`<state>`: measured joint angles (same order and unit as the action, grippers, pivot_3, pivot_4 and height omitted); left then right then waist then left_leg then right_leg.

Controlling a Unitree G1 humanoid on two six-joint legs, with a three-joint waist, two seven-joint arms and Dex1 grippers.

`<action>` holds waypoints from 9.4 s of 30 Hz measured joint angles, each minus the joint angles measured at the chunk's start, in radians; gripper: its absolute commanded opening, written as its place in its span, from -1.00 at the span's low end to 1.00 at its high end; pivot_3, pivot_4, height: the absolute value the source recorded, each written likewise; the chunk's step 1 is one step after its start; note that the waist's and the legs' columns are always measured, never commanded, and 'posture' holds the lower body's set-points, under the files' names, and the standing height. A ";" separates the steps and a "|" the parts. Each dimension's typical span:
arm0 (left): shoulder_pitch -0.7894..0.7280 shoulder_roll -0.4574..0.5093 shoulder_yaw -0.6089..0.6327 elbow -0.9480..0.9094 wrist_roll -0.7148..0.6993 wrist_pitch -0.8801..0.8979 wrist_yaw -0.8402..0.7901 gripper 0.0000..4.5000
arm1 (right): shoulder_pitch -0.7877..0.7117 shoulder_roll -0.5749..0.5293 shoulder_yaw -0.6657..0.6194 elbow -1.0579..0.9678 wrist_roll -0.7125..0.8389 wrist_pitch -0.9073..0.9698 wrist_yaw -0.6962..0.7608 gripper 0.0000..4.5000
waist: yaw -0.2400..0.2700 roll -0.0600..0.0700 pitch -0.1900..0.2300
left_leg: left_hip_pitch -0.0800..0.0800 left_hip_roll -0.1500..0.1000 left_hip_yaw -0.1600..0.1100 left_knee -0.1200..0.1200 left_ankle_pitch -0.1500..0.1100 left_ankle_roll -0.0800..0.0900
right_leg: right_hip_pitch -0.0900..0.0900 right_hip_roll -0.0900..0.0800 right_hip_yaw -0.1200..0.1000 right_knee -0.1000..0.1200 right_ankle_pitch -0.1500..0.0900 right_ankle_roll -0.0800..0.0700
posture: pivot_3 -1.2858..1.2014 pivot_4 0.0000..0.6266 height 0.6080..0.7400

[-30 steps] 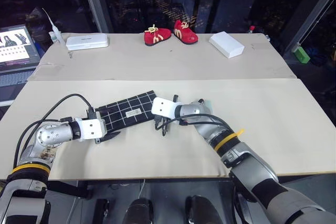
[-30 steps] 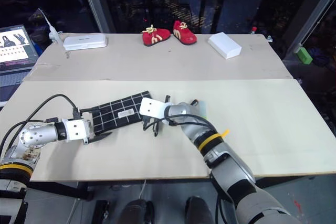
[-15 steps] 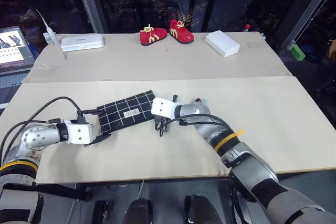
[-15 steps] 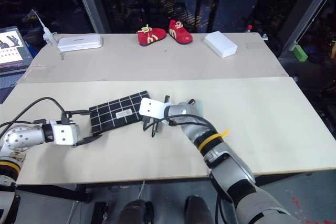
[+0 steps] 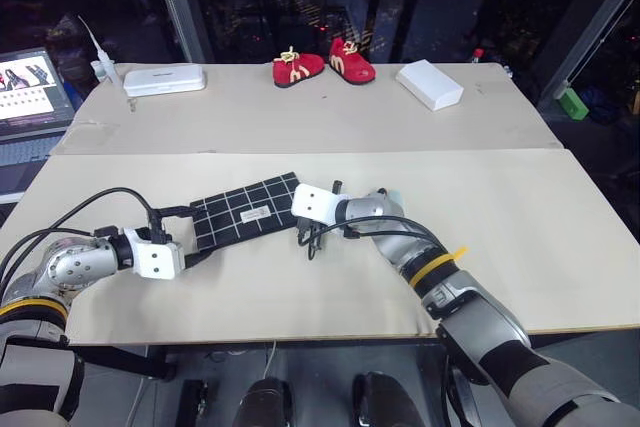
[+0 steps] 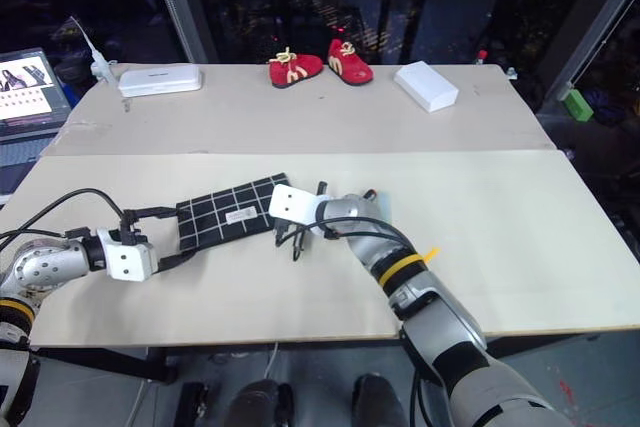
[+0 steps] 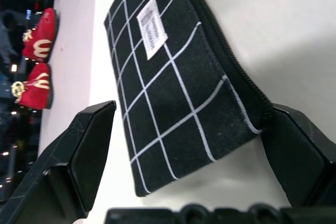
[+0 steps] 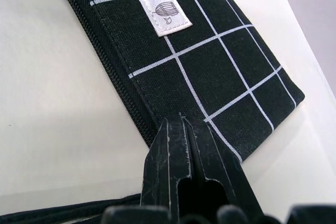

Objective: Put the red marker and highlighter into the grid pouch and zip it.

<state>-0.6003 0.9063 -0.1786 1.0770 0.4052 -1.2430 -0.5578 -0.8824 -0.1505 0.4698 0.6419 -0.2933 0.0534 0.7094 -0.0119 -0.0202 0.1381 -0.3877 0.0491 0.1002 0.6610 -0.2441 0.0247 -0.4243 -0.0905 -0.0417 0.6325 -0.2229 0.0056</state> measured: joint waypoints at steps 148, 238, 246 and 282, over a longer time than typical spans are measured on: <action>0.063 -0.273 0.177 -0.485 -0.525 0.688 -0.439 -1.00 | -0.153 0.143 -0.084 -0.037 0.199 0.267 0.196 -0.84 | -0.012 0.000 0.000 | -0.018 0.000 -0.004 0.003 0.002 -0.002 | -0.014 0.002 -0.004 0.003 0.003 0.000 | 0.03 -0.52 1.00; 0.204 -0.308 0.200 -0.631 -0.551 0.745 -0.357 -1.00 | 0.455 -0.033 -0.491 -0.715 0.356 0.788 -0.546 -0.19 | -0.004 -0.001 0.000 | -0.011 -0.001 -0.007 0.004 0.001 -0.001 | -0.007 0.002 -0.001 -0.003 0.003 0.001 | 0.03 -0.52 1.00; 0.197 -0.308 0.200 -0.631 -0.551 0.745 -0.357 -1.00 | 0.455 -0.036 -0.500 -0.712 0.356 0.785 -0.554 -0.52 | -0.004 -0.001 0.000 | -0.011 -0.001 -0.007 0.004 0.001 -0.001 | -0.007 0.002 -0.001 -0.003 0.003 0.001 | 0.03 -0.52 1.00; 0.169 -0.304 0.198 -0.623 -0.551 0.745 -0.376 -1.00 | 0.382 -0.545 -0.276 -0.946 0.425 0.498 0.088 -0.52 | -0.001 -0.002 0.000 | -0.009 -0.001 -0.007 0.004 0.000 0.001 | -0.004 0.002 -0.001 -0.005 0.003 0.002 | 0.03 -0.52 1.00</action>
<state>-0.4317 0.6019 0.0198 0.4543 -0.1458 -0.4979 -0.9342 -0.5009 -0.6956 0.1938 -0.3038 0.1312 0.5516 0.7974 -0.0132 -0.0218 0.1384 -0.3971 0.0477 0.0928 0.6649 -0.2444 0.0259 -0.4285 -0.0887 -0.0429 0.6275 -0.2199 0.0073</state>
